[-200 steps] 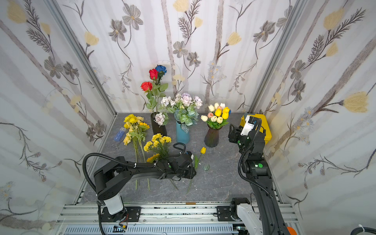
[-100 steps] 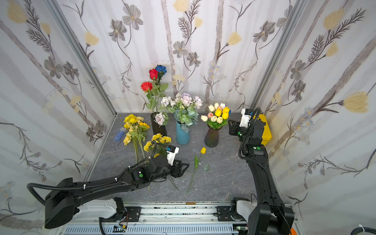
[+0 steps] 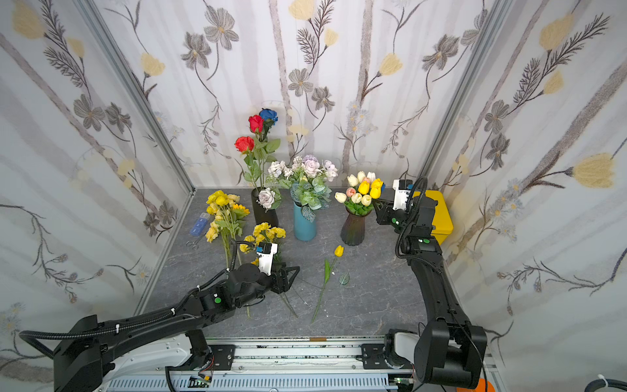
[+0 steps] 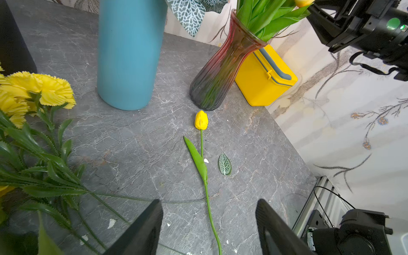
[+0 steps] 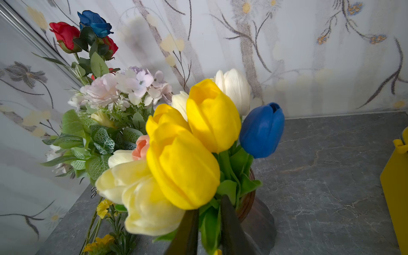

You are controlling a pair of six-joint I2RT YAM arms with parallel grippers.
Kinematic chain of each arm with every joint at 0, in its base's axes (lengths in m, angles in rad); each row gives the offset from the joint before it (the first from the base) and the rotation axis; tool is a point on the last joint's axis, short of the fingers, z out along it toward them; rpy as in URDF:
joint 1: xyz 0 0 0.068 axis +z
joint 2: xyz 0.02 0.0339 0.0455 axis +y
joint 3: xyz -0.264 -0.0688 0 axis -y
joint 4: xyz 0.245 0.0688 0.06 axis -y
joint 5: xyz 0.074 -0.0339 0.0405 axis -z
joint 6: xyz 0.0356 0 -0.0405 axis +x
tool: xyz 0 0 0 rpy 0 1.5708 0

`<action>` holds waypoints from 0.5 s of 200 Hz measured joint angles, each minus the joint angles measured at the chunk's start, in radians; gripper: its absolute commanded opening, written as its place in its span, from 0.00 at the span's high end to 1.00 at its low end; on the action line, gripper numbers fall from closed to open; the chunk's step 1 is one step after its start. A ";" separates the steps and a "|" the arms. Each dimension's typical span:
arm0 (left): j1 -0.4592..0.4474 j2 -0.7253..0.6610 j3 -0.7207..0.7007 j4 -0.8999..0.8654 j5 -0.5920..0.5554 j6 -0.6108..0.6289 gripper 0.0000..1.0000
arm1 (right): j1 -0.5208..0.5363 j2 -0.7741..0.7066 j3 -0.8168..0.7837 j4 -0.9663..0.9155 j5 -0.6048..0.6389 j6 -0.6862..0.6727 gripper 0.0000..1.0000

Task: Pick out yellow flowers from the vase
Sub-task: Pick up the flower from the vase.

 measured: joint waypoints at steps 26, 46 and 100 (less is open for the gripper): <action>0.004 0.000 -0.004 0.001 0.000 0.000 0.30 | 0.010 0.005 0.000 0.001 -0.003 -0.009 0.86; 0.005 0.000 -0.004 0.007 0.000 -0.001 0.30 | 0.014 0.018 0.000 0.003 0.003 -0.016 0.86; 0.011 -0.002 -0.018 0.008 0.000 -0.004 0.29 | 0.046 0.030 0.011 0.003 0.029 -0.041 0.88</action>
